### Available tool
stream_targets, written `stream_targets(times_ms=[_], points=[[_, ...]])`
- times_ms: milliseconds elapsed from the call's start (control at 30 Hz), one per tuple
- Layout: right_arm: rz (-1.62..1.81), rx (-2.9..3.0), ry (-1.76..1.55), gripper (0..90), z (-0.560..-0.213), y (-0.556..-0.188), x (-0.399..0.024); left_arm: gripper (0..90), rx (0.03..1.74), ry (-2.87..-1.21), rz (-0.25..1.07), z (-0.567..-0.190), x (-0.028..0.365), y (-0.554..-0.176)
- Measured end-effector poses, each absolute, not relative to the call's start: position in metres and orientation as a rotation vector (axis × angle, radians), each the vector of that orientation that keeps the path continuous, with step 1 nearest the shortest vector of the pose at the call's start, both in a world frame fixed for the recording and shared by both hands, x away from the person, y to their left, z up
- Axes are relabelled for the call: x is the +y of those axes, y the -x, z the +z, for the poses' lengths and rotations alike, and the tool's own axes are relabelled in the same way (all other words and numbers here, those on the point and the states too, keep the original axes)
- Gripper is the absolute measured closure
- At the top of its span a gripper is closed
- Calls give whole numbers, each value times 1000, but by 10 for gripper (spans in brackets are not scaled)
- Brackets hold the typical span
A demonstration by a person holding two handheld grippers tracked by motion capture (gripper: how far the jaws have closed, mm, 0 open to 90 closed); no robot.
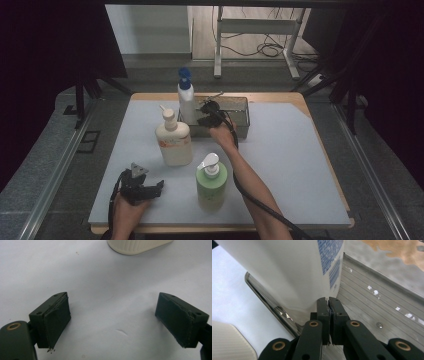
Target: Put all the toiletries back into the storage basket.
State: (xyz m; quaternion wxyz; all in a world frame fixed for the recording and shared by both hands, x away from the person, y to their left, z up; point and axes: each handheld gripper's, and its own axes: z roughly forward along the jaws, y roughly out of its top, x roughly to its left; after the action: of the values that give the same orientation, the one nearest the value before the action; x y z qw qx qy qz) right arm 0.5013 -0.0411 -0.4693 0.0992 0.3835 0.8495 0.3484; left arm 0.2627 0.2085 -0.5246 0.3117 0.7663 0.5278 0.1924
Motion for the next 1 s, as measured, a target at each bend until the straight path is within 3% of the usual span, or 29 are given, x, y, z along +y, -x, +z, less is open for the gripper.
stream_targets(times_ms=[1000], points=[[1042, 2503, -1155, 893, -464, -507, -31, 120, 1393, -2023, 508, -525, 208, -263]])
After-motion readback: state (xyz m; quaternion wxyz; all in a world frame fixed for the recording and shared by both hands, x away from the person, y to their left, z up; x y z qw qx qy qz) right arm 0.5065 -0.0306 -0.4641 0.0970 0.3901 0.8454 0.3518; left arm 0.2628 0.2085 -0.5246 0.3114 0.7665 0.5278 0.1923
